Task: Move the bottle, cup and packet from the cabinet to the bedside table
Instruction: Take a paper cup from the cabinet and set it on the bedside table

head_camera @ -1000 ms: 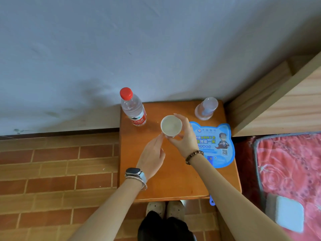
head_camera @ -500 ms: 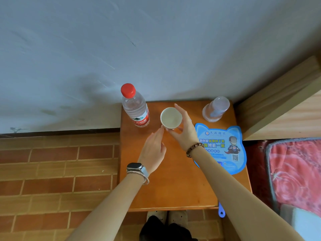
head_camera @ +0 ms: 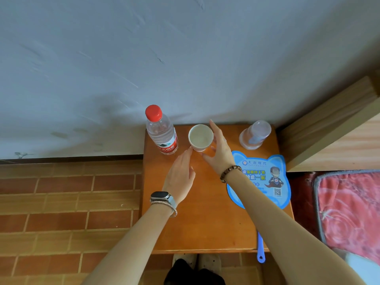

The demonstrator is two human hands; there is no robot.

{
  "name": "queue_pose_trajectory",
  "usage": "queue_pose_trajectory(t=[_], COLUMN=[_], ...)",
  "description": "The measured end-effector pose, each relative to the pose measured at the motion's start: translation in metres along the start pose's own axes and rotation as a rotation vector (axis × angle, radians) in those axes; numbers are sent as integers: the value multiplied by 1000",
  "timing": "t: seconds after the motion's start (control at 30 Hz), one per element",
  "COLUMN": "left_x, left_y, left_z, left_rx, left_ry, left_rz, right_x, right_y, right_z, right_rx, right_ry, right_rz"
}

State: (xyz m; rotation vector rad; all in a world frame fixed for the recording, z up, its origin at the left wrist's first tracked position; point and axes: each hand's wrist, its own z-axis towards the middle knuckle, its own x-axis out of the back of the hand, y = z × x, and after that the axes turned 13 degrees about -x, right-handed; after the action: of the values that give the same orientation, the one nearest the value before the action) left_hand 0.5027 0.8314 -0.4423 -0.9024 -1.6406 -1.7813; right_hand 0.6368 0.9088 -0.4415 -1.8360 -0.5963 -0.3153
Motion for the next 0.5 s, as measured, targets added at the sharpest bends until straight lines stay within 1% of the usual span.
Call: queue_pose_trajectory(t=[0.13, 0.2, 0.27, 0.33, 0.5], left_x=[27, 46, 69, 93, 161], left_y=[22, 37, 53, 72, 120], left_z=[-17, -30, -43, -55, -90], left_rx=[41, 30, 20, 24, 17], left_ry=[-30, -67, -93, -99, -86], left_rz=[-2, 39, 90, 121, 207], right_x=[18, 33, 51, 70, 109], right_y=[-10, -21, -36, -55, -111], right_z=[-32, -57, -85, -115, -176], right_rx=[-95, -124, -141, -132, -45], right_ry=[34, 52, 32, 0, -43], right_rz=[-87, -144, -215, -281, -473])
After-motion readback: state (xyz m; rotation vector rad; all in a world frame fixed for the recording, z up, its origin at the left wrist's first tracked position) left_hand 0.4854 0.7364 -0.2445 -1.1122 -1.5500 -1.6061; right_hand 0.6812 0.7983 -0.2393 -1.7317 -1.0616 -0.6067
